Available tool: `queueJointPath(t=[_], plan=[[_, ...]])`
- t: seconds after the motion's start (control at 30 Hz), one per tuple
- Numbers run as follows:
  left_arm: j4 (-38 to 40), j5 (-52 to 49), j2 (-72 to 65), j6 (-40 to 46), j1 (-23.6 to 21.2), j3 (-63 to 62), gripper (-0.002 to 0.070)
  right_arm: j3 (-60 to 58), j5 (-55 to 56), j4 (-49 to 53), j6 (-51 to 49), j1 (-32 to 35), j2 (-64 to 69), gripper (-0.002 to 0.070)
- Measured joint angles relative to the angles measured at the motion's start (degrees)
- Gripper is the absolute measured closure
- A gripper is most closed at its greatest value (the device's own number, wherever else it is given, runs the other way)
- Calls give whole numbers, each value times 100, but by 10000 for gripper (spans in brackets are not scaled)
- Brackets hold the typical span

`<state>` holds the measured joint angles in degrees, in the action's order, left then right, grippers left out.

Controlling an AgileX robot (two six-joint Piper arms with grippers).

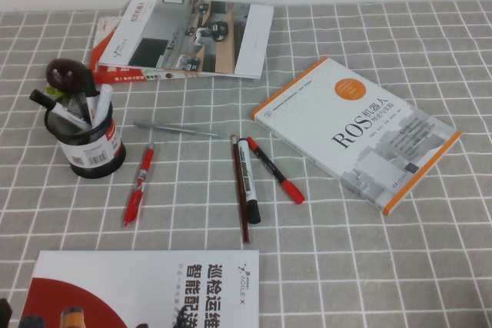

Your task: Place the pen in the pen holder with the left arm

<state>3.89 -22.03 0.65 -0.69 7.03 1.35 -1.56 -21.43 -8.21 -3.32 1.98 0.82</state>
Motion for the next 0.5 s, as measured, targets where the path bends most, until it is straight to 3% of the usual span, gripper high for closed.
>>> queueJointPath(t=[0.5], plan=[[0, 113, 0, 0, 0, 0, 678, 0, 0, 0, 0, 0, 0, 691]])
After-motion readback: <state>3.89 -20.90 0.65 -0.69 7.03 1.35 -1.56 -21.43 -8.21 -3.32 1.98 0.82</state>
